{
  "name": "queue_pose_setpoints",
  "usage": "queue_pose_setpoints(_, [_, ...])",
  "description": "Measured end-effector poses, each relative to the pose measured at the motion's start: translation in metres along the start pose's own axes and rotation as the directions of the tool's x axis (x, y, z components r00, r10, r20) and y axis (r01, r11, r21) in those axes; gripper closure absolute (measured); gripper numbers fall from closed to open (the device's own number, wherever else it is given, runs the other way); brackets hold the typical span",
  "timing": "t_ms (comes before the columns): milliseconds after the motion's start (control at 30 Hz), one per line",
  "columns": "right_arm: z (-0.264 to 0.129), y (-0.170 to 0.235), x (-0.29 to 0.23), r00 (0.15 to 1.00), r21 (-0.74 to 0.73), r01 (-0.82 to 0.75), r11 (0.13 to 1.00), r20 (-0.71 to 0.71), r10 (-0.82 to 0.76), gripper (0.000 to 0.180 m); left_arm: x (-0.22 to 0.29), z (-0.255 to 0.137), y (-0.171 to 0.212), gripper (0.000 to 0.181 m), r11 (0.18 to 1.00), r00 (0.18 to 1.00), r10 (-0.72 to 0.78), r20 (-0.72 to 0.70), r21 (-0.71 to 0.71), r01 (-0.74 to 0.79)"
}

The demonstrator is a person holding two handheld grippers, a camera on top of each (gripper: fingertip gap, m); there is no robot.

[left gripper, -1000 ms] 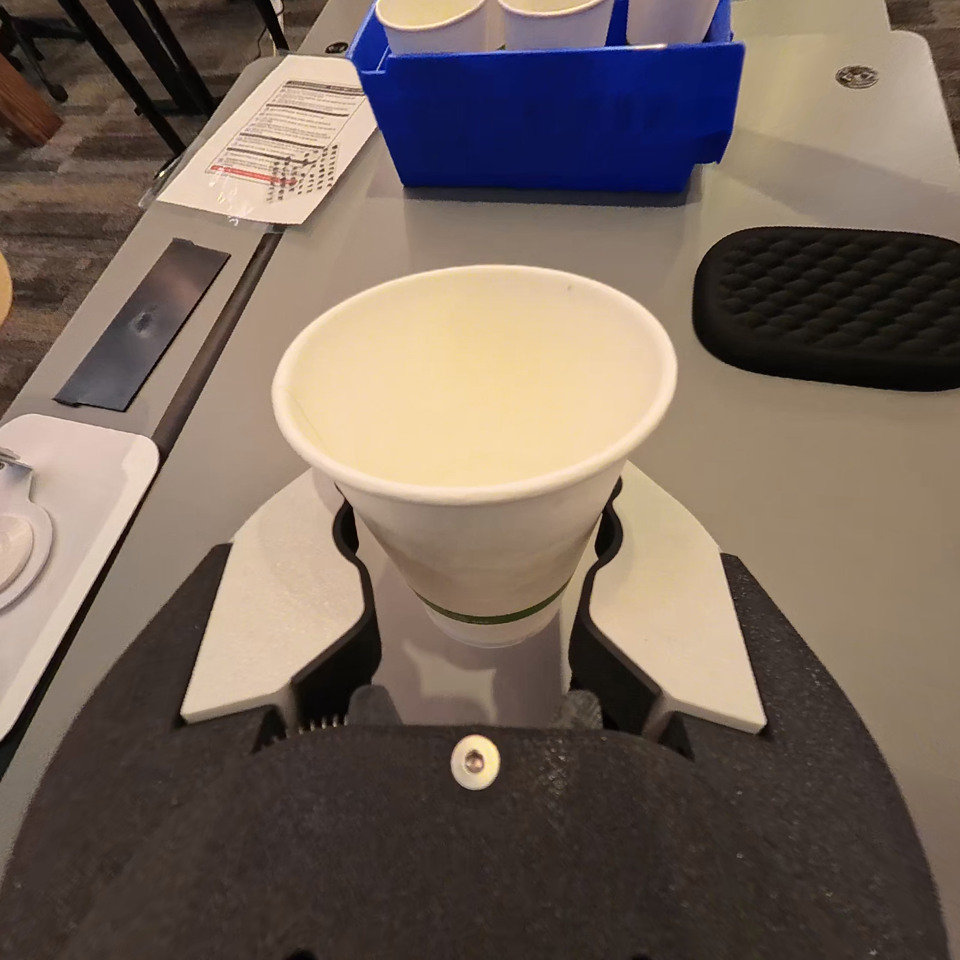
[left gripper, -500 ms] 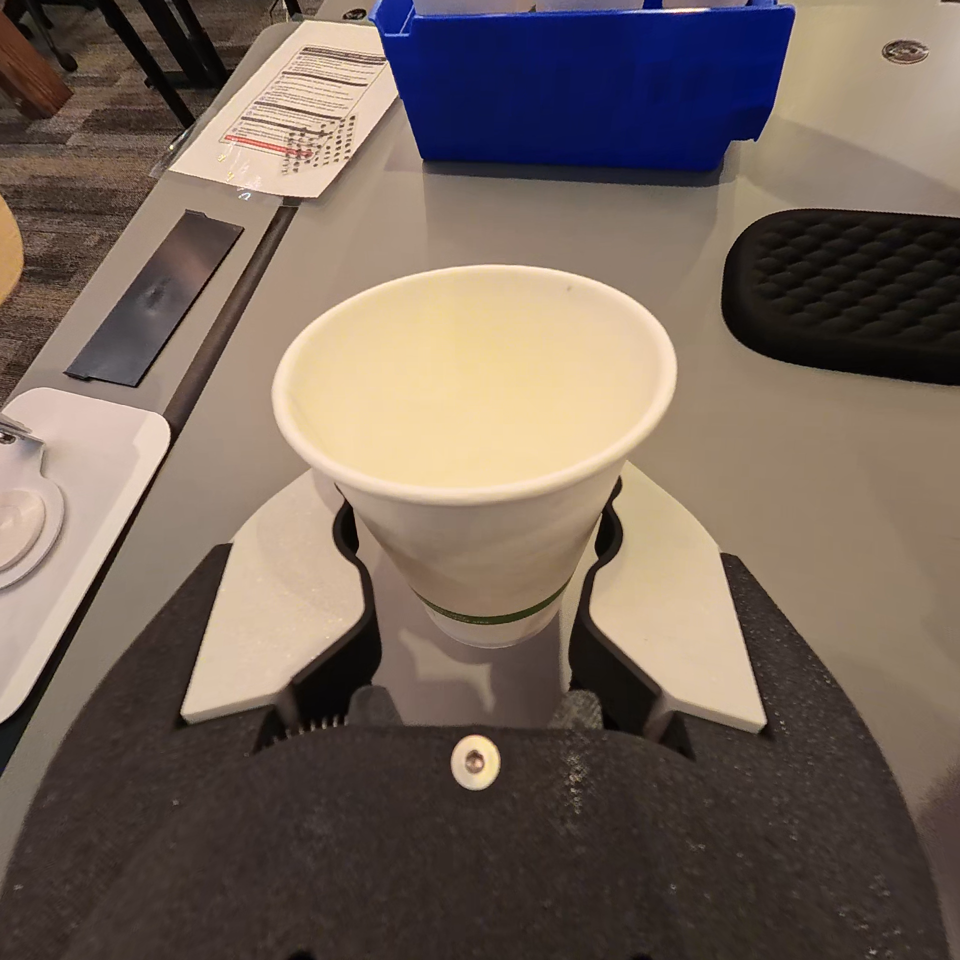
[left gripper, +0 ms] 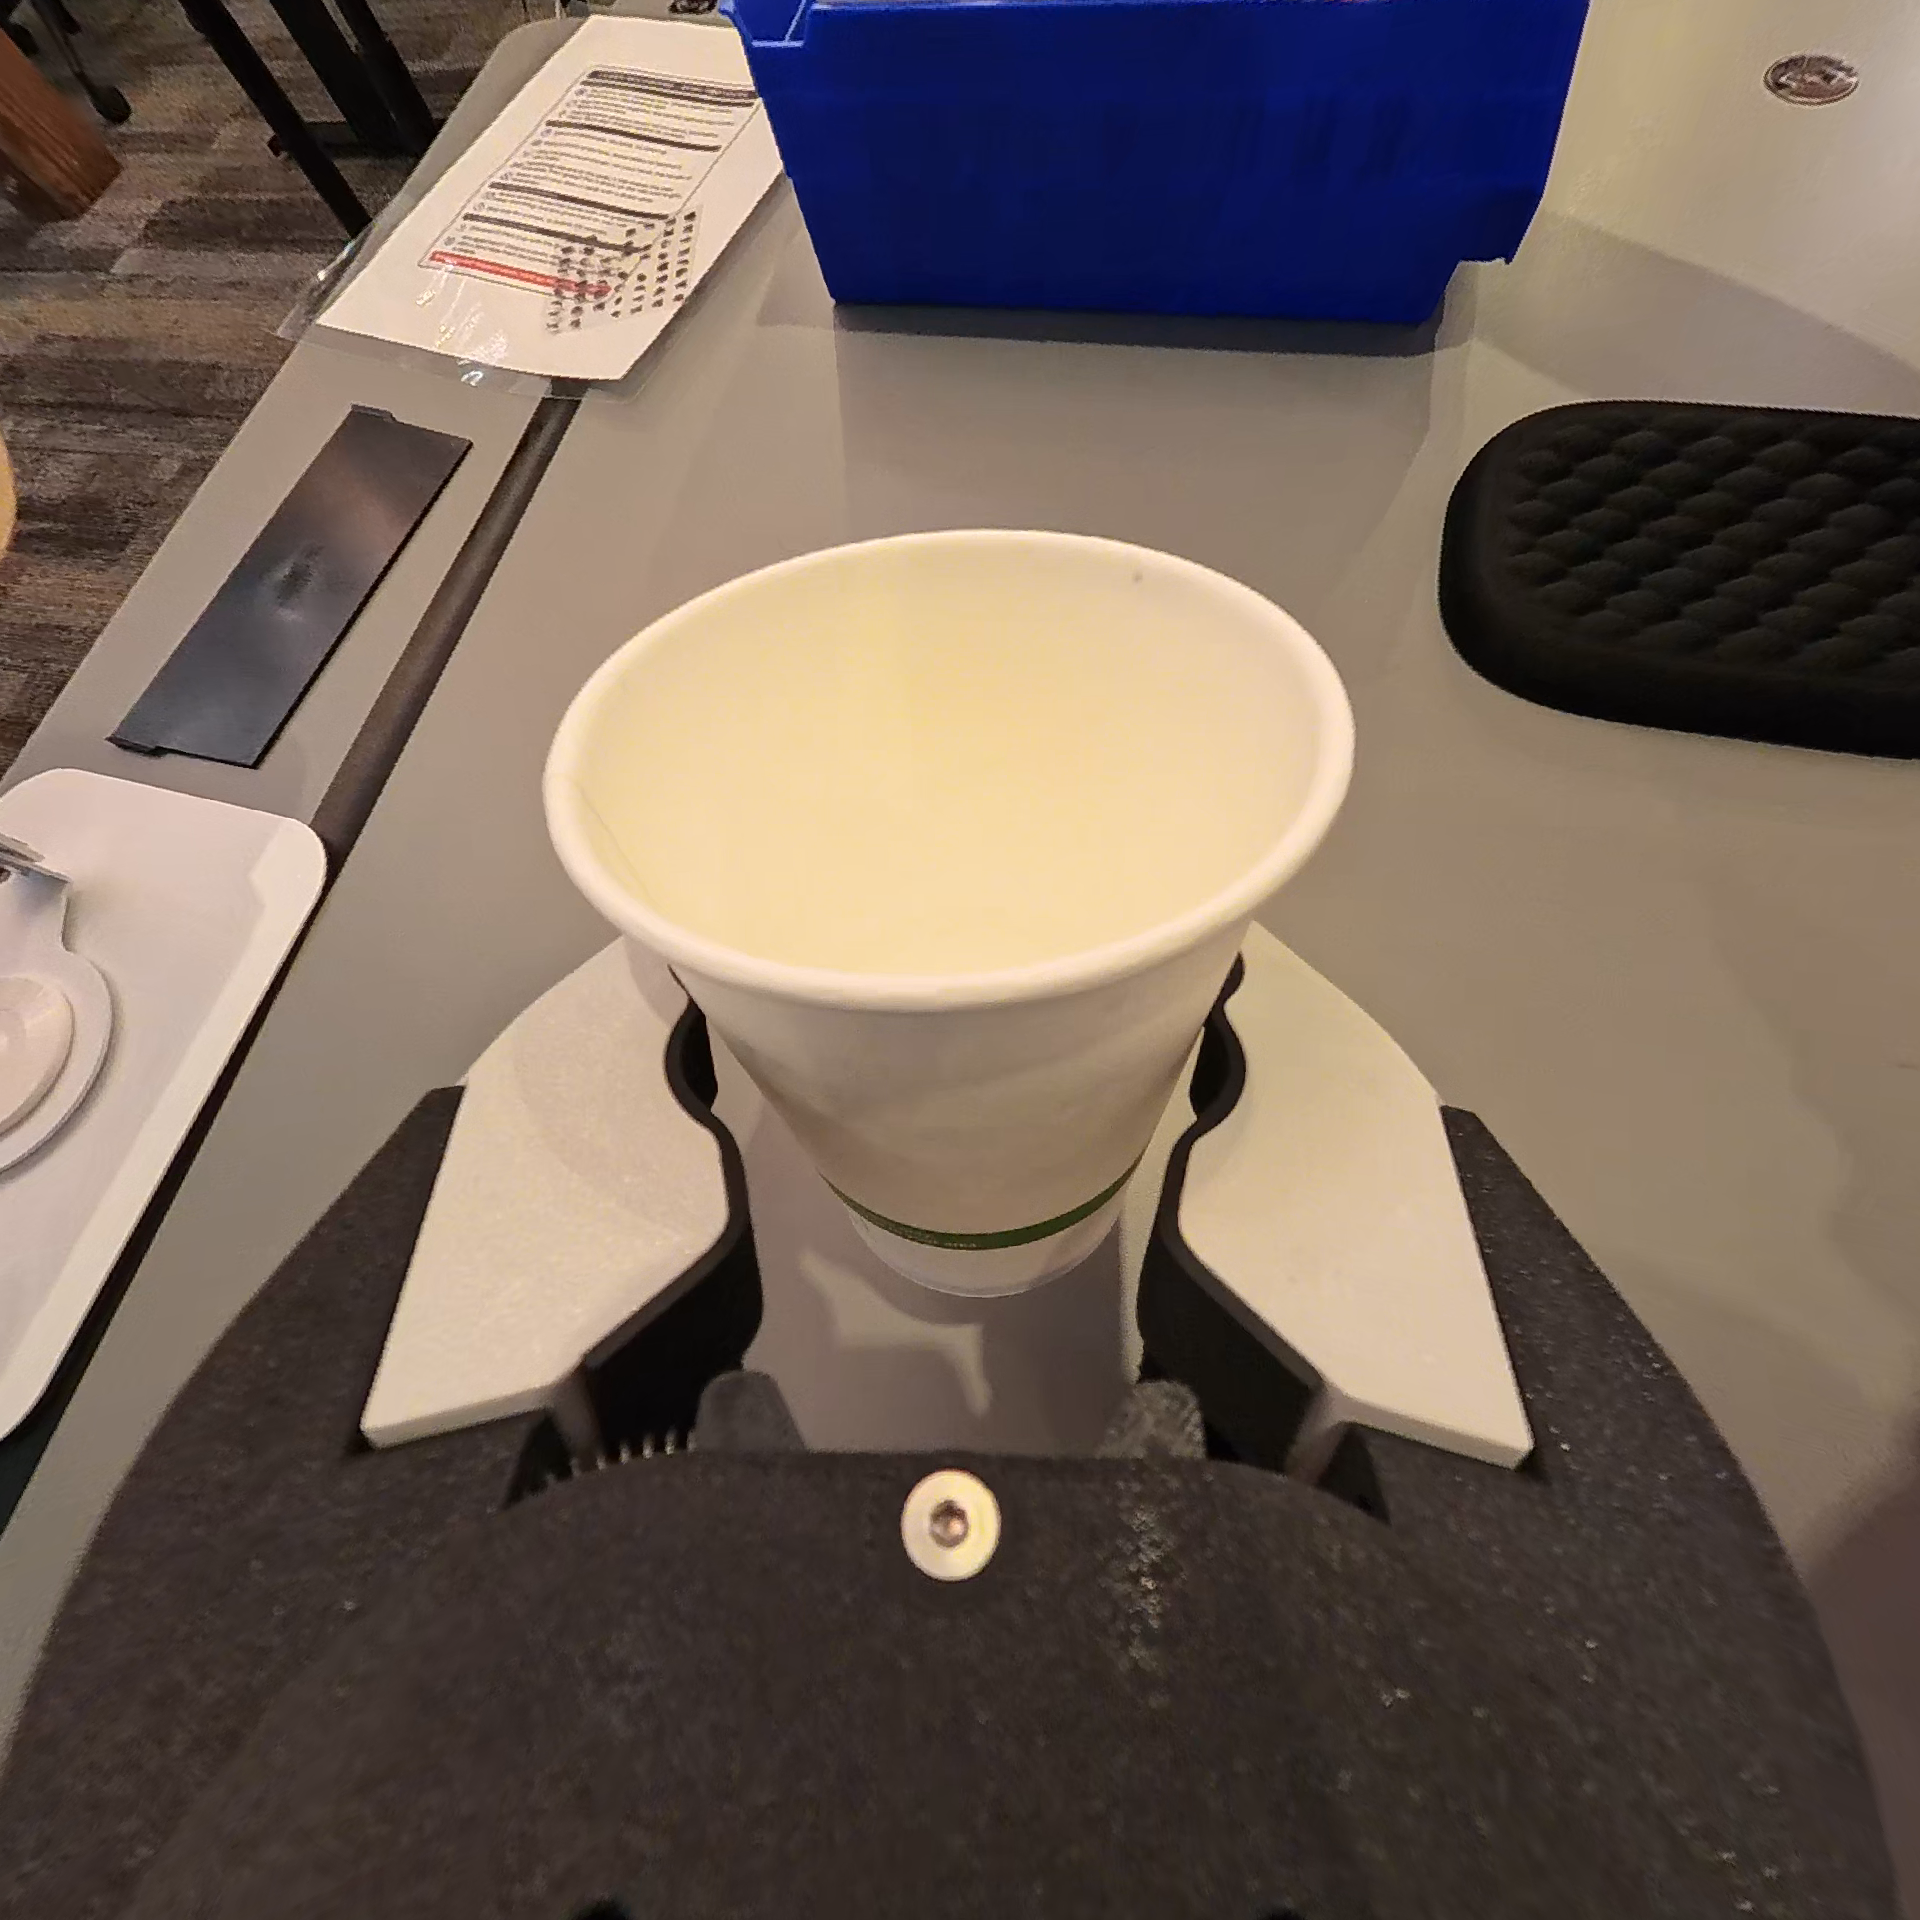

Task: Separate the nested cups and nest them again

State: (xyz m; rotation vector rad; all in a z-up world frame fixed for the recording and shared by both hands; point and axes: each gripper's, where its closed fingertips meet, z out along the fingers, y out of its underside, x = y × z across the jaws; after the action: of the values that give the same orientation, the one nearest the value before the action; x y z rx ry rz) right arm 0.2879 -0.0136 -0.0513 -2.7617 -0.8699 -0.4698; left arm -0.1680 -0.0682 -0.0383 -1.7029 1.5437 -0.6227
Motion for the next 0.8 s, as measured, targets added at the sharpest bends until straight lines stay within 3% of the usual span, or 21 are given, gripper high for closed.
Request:
queue_pose_setpoints(133, [-0.035,-0.011,0.003,0.999,0.146,-0.035,0.989,-0.032,0.040,0.165,0.001,-0.002,-0.003,0.090,1.000,1.000,0.000,-0.001,0.013,0.000])
queue_pose_setpoints(300, [-0.116,-0.026,-0.028,0.997,0.335,-0.009,0.942,-0.068,0.034,0.164,0.003,-0.006,-0.010,0.090,0.999,1.000,-0.003,-0.008,0.048,0.003])
queue_pose_setpoints(433, [-0.195,-0.068,-0.134,0.982,0.540,0.138,0.830,0.031,-0.184,0.164,0.016,-0.007,-0.020,0.090,0.996,0.998,-0.014,-0.068,0.089,0.020])
queue_pose_setpoints(533, [-0.242,-0.098,-0.239,0.895,0.664,0.270,0.697,0.094,-0.435,0.165,0.028,-0.007,-0.022,0.090,0.995,0.993,-0.013,-0.118,0.092,0.024])
queue_pose_setpoints(667, [-0.263,-0.118,-0.336,0.776,0.688,0.420,0.592,0.067,-0.627,0.166,0.044,-0.006,-0.025,0.090,0.995,0.983,-0.028,-0.181,0.092,0.045])
queue_pose_setpoints(800, [-0.256,-0.135,-0.376,0.732,0.658,0.505,0.559,0.017,-0.681,0.165,0.056,-0.011,-0.030,0.090,0.994,0.977,-0.005,-0.215,0.101,0.028])
